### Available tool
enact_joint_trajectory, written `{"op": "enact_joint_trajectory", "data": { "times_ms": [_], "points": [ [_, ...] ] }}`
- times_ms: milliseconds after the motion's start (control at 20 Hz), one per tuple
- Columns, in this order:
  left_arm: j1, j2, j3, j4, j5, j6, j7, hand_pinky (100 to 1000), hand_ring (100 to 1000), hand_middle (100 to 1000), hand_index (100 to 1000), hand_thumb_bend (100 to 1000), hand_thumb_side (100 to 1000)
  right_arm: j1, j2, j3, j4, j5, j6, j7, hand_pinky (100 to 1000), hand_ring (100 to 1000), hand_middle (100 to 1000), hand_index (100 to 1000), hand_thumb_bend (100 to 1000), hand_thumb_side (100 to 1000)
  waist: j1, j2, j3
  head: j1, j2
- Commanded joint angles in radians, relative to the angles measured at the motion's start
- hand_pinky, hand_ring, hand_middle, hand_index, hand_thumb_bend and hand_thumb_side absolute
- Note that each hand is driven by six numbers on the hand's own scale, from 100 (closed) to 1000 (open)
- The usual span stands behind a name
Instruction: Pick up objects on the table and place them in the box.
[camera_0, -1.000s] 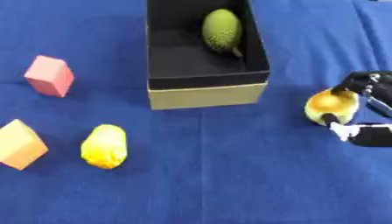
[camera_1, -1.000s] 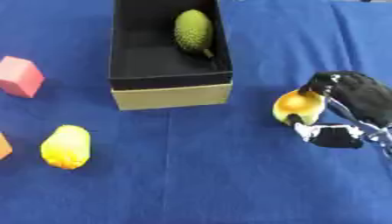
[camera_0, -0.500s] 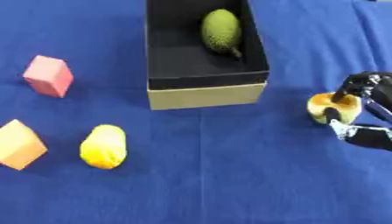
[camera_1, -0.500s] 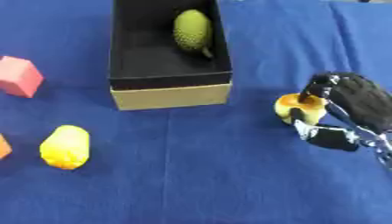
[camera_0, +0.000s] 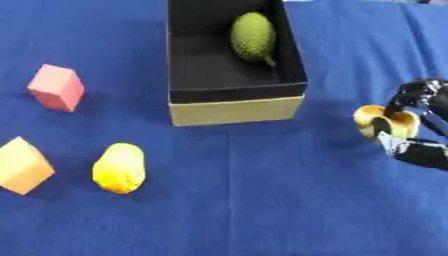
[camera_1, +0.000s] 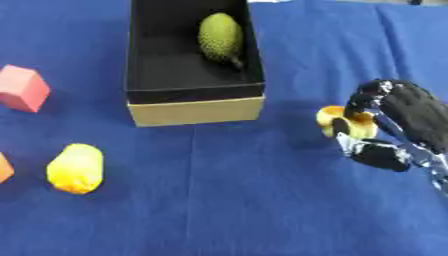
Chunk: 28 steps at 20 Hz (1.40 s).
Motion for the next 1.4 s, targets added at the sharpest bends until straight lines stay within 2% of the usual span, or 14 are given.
{"op": "enact_joint_trajectory", "data": {
  "times_ms": [50,450,800,1200,1250,1400],
  "points": [
    [0.002,0.017,0.004,-0.015,0.002,0.001,-0.001,859,704,618,838,100,654,-0.003,-0.018,-0.016,-0.009,-0.024,-0.011,-0.03,718,688,476,543,100,404,0.002,-0.025,-0.002,-0.001,-0.012],
    [0.006,0.021,0.005,-0.015,0.001,0.0,0.0,859,705,618,839,100,652,-0.005,-0.029,-0.027,-0.009,-0.056,-0.048,-0.056,719,689,485,551,100,390,0.002,-0.035,-0.008,0.001,-0.005],
    [0.009,0.03,0.006,-0.015,0.003,-0.001,0.0,858,706,620,839,100,651,-0.026,-0.052,-0.025,-0.009,-0.069,-0.101,-0.074,718,685,486,551,100,382,0.0,-0.055,-0.012,0.0,0.005],
    [0.012,0.048,0.006,-0.015,0.004,-0.007,0.001,857,706,620,839,100,645,-0.103,-0.105,-0.028,-0.009,-0.131,-0.155,-0.082,718,683,482,549,100,354,-0.006,-0.082,-0.007,-0.008,0.021],
    [0.012,0.051,0.005,-0.015,0.004,-0.008,0.001,857,706,620,839,100,645,-0.119,-0.111,-0.028,-0.009,-0.144,-0.161,-0.08,717,682,482,548,100,385,-0.007,-0.084,-0.006,-0.01,0.024],
    [0.009,0.06,0.003,-0.015,0.006,-0.01,-0.001,856,706,621,839,100,645,-0.175,-0.126,-0.023,-0.009,-0.189,-0.182,-0.068,716,682,481,548,100,329,-0.012,-0.091,-0.001,-0.018,0.029]
  ]
}}
